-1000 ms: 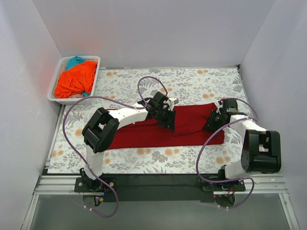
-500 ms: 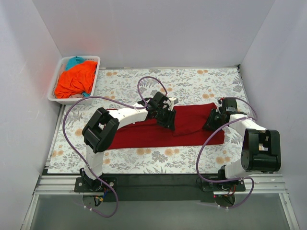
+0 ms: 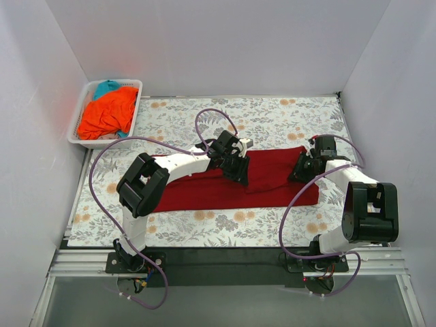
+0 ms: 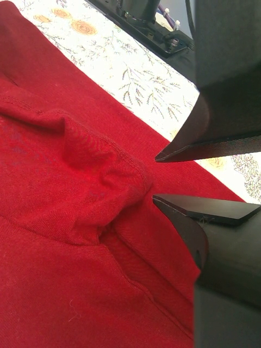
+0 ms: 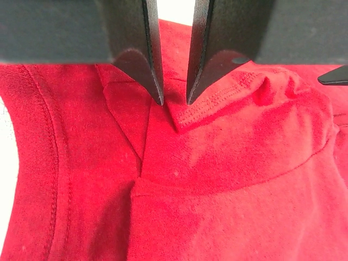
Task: Fold and stack the t-shirts
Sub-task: Fold the tshirt
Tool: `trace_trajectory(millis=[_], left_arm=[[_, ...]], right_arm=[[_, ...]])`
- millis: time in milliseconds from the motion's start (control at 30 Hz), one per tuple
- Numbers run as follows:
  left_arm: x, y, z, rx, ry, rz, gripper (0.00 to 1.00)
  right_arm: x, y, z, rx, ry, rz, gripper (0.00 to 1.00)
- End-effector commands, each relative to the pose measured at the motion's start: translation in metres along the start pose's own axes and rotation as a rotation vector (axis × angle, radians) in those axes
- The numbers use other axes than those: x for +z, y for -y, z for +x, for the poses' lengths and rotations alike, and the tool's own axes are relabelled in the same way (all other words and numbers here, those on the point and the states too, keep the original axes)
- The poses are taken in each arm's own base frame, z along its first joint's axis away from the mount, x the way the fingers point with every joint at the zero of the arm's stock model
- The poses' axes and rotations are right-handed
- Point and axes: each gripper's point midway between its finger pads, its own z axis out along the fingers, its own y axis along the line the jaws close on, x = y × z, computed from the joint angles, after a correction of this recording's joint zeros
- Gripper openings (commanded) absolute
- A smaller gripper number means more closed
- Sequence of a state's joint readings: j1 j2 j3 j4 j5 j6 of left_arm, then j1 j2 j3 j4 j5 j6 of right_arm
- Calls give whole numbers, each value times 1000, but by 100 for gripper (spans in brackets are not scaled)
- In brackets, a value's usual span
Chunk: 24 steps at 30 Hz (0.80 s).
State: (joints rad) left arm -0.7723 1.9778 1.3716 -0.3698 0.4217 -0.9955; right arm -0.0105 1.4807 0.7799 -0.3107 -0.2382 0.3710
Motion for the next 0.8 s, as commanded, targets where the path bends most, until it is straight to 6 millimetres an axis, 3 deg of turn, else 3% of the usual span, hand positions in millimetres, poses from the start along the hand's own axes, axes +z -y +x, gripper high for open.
trace_trajectory(millis=[0, 100, 400, 567, 767], left_arm=[[-16, 10, -17, 22, 57, 8, 29], [-16, 10, -16, 22, 56, 6, 28], [-17, 8, -17, 21, 63, -7, 28], [-23, 9, -18, 24, 75, -12, 28], [-29, 12, -18, 23, 83, -8, 28]], right_arm=[[-6, -13, -21, -16, 54, -24, 30], [-6, -13, -21, -18, 51, -22, 30], [-9, -13, -19, -20, 46, -19, 1], [-29, -21, -21, -21, 93, -38, 1], [-51, -27, -10, -11, 113, -59, 1]])
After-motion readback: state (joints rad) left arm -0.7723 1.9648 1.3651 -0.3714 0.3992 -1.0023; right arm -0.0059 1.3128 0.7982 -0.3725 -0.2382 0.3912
